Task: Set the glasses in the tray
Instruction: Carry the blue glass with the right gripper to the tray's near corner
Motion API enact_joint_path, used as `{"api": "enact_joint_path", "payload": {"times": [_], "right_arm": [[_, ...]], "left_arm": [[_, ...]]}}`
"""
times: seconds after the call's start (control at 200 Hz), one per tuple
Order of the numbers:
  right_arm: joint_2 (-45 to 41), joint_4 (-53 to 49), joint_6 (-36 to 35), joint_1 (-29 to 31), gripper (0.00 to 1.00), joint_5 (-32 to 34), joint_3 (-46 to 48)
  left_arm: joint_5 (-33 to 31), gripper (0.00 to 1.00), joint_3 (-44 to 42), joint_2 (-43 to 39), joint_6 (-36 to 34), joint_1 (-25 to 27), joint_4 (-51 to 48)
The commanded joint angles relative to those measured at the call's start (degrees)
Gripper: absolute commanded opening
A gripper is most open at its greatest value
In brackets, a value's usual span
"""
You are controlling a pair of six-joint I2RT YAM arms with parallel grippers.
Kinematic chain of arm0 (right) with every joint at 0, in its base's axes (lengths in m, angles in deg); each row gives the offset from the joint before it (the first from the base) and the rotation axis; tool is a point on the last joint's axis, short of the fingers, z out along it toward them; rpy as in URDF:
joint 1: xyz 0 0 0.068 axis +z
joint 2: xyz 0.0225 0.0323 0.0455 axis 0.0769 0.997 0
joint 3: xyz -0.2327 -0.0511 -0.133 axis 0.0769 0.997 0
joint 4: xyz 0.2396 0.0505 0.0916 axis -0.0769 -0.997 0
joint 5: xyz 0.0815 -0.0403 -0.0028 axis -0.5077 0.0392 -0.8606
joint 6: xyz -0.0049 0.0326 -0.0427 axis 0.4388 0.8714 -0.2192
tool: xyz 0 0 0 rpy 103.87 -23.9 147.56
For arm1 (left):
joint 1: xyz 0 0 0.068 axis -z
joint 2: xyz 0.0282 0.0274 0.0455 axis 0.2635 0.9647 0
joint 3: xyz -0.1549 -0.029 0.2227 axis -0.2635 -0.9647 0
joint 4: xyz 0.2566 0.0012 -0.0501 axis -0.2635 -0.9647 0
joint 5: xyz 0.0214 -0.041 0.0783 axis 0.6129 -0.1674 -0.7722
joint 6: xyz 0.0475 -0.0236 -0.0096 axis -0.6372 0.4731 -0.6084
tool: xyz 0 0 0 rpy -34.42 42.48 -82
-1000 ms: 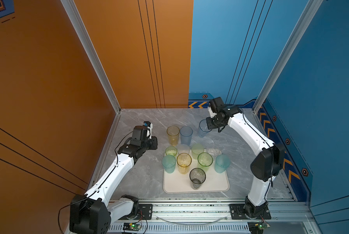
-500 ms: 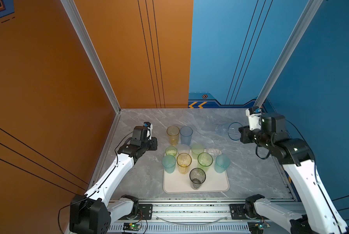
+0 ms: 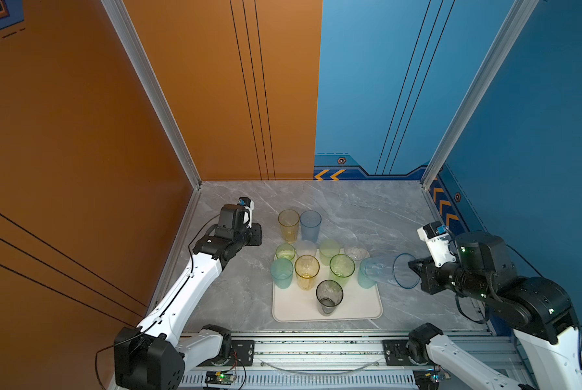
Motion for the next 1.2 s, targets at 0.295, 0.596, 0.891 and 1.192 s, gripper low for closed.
{"api": "enact_joint_path", "payload": {"times": [0.295, 0.596, 0.891, 1.192], "right_arm": [[4.14, -1.46, 14.31, 10.07, 0.00, 7.68, 11.46], [7.66, 8.48, 21.80, 19.14, 0.00, 14.91, 18.74], [13.92, 12.98, 23.91, 26.49, 0.00, 18.47, 20.40], [17.83, 14.33, 24.61, 29.81, 0.00, 17.62, 21.47]], "left_arm": [[-0.50, 0.24, 4.31, 0.90, -1.00, 0.81, -2.52], [-0.06, 0.24, 4.82, 2.00, -1.08, 1.33, -2.52], [-0.06, 0.24, 5.49, 3.59, -1.33, 2.17, -2.52], [-0.30, 0.24, 6.06, 3.69, -1.63, 2.57, -2.96]]}}
